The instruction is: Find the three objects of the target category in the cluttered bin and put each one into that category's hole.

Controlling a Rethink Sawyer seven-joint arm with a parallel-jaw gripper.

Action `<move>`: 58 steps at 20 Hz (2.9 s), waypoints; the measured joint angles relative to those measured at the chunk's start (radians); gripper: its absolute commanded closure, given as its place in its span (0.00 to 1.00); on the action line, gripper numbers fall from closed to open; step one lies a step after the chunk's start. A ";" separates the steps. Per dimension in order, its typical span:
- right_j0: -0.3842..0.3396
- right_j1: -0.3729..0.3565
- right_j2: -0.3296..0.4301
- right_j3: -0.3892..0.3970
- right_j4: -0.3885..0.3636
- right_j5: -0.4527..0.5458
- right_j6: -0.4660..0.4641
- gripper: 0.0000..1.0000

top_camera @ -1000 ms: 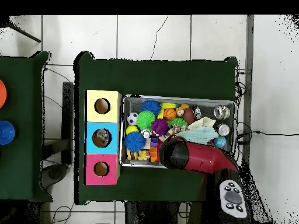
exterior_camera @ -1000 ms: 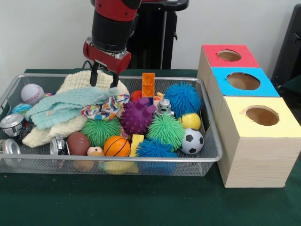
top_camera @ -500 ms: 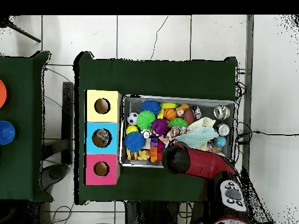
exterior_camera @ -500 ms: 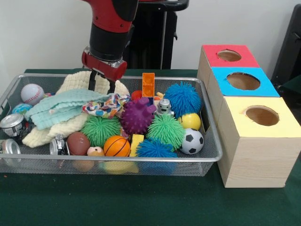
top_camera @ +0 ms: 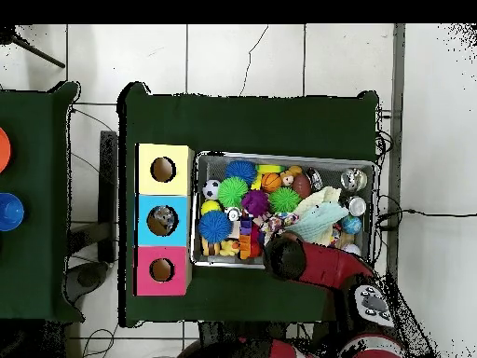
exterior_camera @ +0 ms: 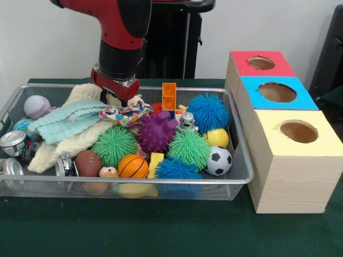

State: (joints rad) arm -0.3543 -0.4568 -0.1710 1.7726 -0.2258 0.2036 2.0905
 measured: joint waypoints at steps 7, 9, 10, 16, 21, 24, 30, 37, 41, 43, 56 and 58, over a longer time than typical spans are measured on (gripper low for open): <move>-0.008 0.034 0.000 0.000 0.000 -0.045 0.000 1.00; -0.008 0.034 0.000 0.000 0.000 -0.047 0.000 1.00; -0.008 0.034 0.000 0.000 0.000 -0.047 0.000 1.00; 0.001 0.023 -0.002 0.000 0.000 -0.046 0.000 1.00; 0.042 -0.040 -0.004 0.001 0.000 -0.035 0.000 1.00; 0.060 -0.101 -0.003 0.001 0.000 0.000 0.000 1.00; 0.076 -0.217 0.005 -0.016 0.000 0.115 0.000 1.00; 0.075 -0.262 0.051 -0.057 0.004 0.139 0.000 1.00; 0.066 -0.266 0.085 -0.061 0.017 0.139 0.000 1.00; 0.046 -0.264 0.133 -0.061 0.036 0.136 0.000 1.00; 0.067 -0.224 0.219 -0.060 0.090 0.046 0.000 1.00; 0.081 -0.214 0.219 -0.059 0.096 0.030 0.000 1.00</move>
State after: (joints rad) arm -0.2737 -0.6713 0.0479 1.7132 -0.1295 0.2332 2.0907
